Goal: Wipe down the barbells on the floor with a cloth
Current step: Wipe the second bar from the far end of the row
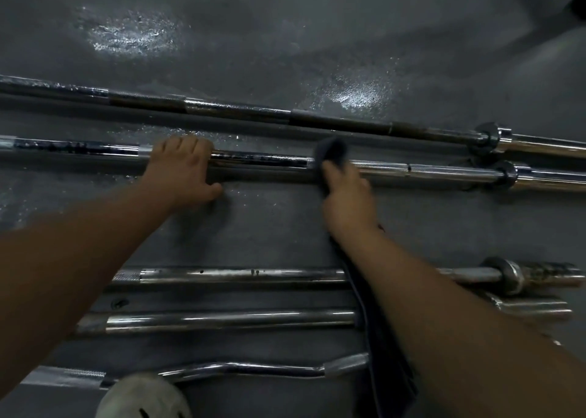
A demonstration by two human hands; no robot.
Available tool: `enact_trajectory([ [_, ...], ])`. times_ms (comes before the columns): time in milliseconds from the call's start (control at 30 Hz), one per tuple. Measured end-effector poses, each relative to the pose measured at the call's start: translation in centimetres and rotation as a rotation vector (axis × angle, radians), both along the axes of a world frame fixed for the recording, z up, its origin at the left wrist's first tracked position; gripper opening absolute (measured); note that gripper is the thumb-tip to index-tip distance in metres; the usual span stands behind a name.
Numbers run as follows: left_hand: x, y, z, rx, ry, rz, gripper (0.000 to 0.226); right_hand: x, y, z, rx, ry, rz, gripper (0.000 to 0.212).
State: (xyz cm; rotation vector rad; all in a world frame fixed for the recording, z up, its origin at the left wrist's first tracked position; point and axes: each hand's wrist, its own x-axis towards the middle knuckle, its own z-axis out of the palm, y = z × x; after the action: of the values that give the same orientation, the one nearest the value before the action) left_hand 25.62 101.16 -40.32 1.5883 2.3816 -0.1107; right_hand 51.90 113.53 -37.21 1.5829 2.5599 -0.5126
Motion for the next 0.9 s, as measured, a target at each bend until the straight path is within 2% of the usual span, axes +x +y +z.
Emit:
enact_trajectory([
  [67,-0.1,-0.6,0.2,0.026,-0.019,-0.009,0.071,-0.4,0.0,0.0,-0.037,0.007,0.151,0.066],
  [100,0.0,-1.0,0.3,0.041,-0.030,-0.011,0.074,0.7,1.4,0.1,-0.028,-0.013,0.127,0.067],
  [233,0.9,-1.7,0.3,0.067,-0.054,0.021,0.082,6.5,5.5,0.9,0.016,-0.092,-0.281,0.066],
  [267,1.2,-1.7,0.3,0.060,-0.054,0.034,0.079,5.9,4.3,1.0,0.014,-0.095,-0.275,0.064],
  [333,1.7,-1.6,0.6,0.026,-0.058,0.041,0.072,3.0,0.7,0.9,-0.022,-0.027,-0.103,0.064],
  [433,1.5,-2.5,1.0,0.016,-0.084,0.002,0.076,1.7,-1.6,0.8,-0.066,-0.012,0.136,0.067],
  [467,1.4,-3.0,1.1,0.018,-0.097,-0.014,0.079,2.8,-0.4,0.8,-0.047,-0.028,0.103,0.068],
  [600,1.7,-4.5,1.2,0.028,-0.118,-0.038,0.081,7.6,3.9,1.1,-0.007,-0.117,-0.309,0.066],
  [667,2.1,-4.3,1.1,-0.015,-0.113,-0.029,0.073,5.4,1.7,0.8,-0.056,-0.083,-0.262,0.066],
  [733,2.1,-4.0,1.3,-0.038,-0.110,-0.028,0.065,2.7,-0.9,0.5,-0.139,0.003,-0.068,0.070],
  [800,1.8,-4.2,1.7,-0.028,-0.137,-0.041,0.066,2.4,-1.1,0.8,-0.197,0.007,0.062,0.074],
  [833,1.8,-4.6,1.8,-0.025,-0.143,-0.056,0.070,3.3,0.0,1.0,-0.192,-0.012,0.050,0.073],
  [900,2.1,-5.4,1.7,0.015,-0.112,-0.082,0.072,6.6,2.3,1.3,-0.122,-0.067,-0.130,0.066],
])
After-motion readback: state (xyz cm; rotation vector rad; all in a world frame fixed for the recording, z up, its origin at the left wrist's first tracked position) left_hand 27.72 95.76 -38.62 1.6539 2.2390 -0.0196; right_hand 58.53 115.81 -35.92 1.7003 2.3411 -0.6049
